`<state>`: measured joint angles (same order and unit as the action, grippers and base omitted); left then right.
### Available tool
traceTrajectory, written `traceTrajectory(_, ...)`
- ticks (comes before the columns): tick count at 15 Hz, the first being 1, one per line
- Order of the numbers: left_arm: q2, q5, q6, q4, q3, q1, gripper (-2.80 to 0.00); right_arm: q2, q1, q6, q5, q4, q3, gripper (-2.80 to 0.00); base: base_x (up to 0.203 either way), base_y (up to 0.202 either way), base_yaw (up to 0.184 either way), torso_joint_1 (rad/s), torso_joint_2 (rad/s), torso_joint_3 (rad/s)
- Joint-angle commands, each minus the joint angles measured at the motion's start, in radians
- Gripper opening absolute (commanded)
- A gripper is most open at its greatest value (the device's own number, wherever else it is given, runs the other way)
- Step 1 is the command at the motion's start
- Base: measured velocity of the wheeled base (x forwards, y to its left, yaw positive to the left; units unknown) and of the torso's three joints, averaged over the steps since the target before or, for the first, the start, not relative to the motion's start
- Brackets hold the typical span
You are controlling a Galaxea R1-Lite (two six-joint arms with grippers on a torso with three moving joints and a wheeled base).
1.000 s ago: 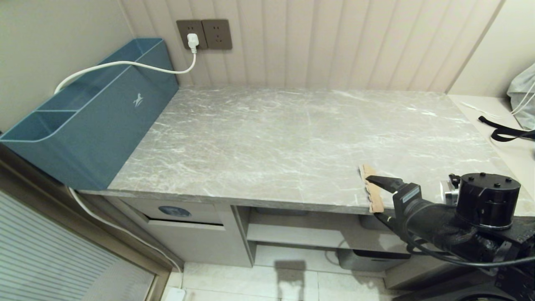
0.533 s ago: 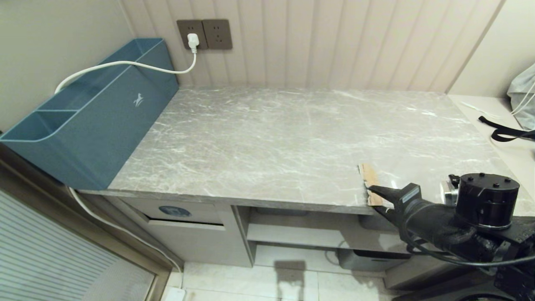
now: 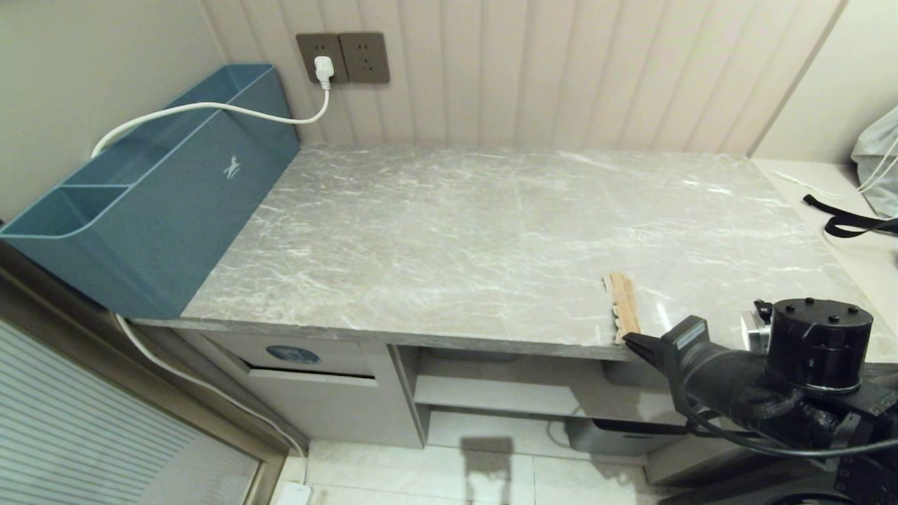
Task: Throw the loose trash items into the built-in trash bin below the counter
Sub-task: Pick up the garbage
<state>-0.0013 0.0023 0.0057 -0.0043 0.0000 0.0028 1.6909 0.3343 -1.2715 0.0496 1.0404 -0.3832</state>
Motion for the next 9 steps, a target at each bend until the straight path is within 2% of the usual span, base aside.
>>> traceTrajectory(1,0.000,-0.001,0.000,0.000,0.002,0.000,-2.80,-0.024,0.001,-0.003,0.001,0.006,0.004,-2.80,0.000,0.000,0.000,0.000,0.00,0.000)
traceTrajectory(4,0.000,0.000,0.000,0.000,0.002,0.000,-2.80,-0.147,0.037,0.054,0.025,0.005,0.006,-2.80,0.000,0.000,0.000,0.000,0.00,0.000)
traceTrajectory(5,0.000,0.001,0.000,0.000,0.002,0.000,-2.80,-0.177,0.080,0.101,0.052,0.005,0.015,-2.80,0.000,0.000,0.000,0.000,0.00,0.000)
traceTrajectory(7,0.000,0.001,0.000,0.000,0.002,0.000,-2.80,-0.211,0.172,0.301,0.134,0.004,0.039,-2.80,0.000,0.000,0.000,0.000,0.00,0.000)
traceTrajectory(9,0.000,-0.001,0.000,0.000,0.002,0.000,-2.80,-0.214,0.247,0.358,0.149,0.000,0.018,-2.80,0.000,0.000,0.000,0.000,0.00,0.000)
